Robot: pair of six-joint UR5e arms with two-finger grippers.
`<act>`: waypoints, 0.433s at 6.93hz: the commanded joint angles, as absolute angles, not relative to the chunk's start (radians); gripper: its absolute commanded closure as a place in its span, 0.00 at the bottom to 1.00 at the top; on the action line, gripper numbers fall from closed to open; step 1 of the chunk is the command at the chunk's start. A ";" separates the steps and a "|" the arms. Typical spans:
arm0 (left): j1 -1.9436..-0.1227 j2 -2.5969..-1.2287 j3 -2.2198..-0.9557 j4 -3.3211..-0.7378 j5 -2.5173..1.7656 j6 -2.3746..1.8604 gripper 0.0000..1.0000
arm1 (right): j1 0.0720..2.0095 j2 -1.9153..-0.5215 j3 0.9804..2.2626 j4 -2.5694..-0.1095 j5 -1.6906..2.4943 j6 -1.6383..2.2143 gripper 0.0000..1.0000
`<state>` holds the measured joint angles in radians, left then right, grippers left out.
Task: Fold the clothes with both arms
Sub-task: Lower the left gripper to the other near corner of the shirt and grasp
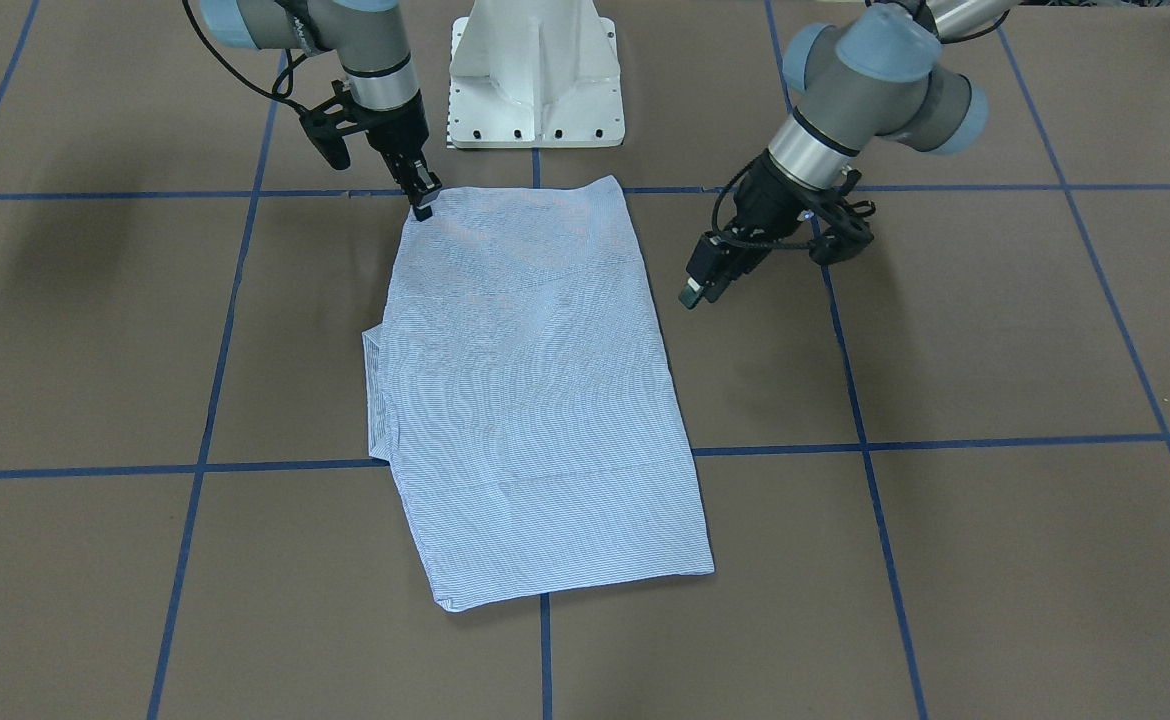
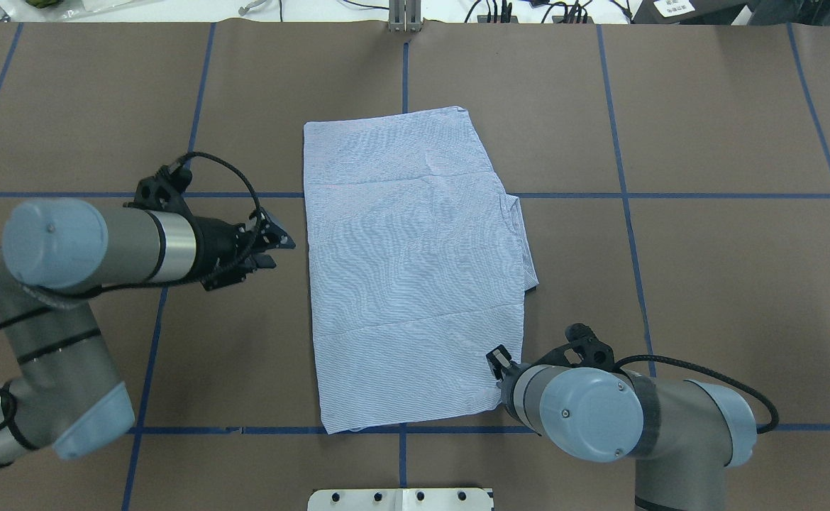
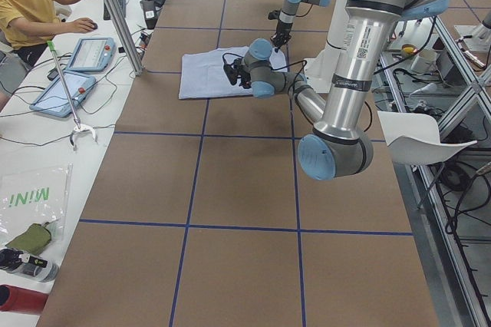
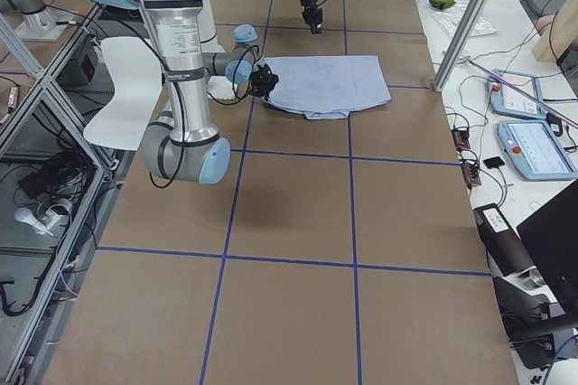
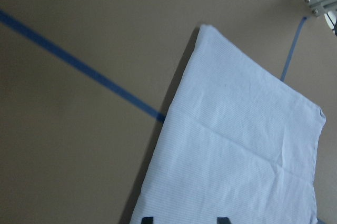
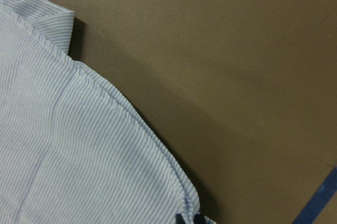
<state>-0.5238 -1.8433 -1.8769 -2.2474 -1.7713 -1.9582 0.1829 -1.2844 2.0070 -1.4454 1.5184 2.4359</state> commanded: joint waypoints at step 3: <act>-0.123 -1.825 -1.942 -2.093 -1.491 -2.218 0.50 | 0.176 -1.287 2.014 -1.445 1.516 2.442 1.00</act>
<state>-0.2120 -1.8255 -1.9446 -2.1362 -1.5507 -2.1636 0.1767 -1.2869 2.0111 -1.4450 1.5161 2.4419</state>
